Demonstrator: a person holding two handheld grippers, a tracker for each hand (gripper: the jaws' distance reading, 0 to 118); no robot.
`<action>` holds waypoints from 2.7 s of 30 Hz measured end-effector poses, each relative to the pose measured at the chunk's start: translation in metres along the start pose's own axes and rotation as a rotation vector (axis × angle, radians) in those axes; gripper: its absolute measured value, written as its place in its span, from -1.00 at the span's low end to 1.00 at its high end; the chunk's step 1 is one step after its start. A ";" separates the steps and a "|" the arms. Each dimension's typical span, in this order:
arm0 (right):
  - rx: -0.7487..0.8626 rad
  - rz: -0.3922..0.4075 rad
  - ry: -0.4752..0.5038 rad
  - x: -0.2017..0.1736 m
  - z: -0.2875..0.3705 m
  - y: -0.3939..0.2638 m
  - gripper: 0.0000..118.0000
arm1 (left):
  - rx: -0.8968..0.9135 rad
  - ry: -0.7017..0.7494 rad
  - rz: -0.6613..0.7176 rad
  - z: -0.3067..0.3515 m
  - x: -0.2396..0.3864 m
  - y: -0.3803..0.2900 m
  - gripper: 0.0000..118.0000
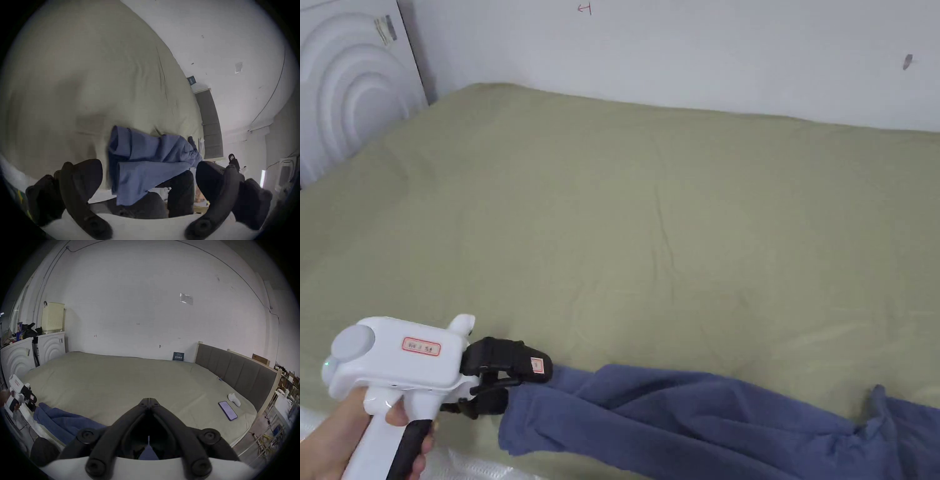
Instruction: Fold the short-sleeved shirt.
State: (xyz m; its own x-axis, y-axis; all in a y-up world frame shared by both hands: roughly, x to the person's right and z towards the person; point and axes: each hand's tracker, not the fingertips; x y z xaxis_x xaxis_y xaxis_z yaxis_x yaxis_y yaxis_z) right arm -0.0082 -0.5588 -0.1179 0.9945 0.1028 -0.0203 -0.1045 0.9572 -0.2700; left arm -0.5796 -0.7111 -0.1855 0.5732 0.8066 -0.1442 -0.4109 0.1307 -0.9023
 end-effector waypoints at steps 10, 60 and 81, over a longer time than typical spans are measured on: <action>-0.037 -0.012 -0.010 0.007 0.001 -0.008 -1.00 | 0.031 -0.053 0.036 -0.016 -0.007 -0.003 -0.42; -0.040 -0.161 -0.020 0.073 0.022 -0.025 -1.00 | 0.104 0.261 -0.433 -0.124 0.227 -0.075 -1.00; -0.108 -0.130 0.010 0.054 0.012 -0.034 -1.00 | -0.063 0.125 -0.348 -0.189 0.176 -0.075 -1.00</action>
State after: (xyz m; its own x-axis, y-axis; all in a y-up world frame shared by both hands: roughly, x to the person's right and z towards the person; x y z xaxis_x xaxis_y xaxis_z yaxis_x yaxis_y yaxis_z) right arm 0.0487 -0.5823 -0.0980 0.9997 -0.0234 0.0121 0.0263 0.9275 -0.3730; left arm -0.3142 -0.6877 -0.2201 0.7550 0.6425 0.1308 -0.1336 0.3460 -0.9287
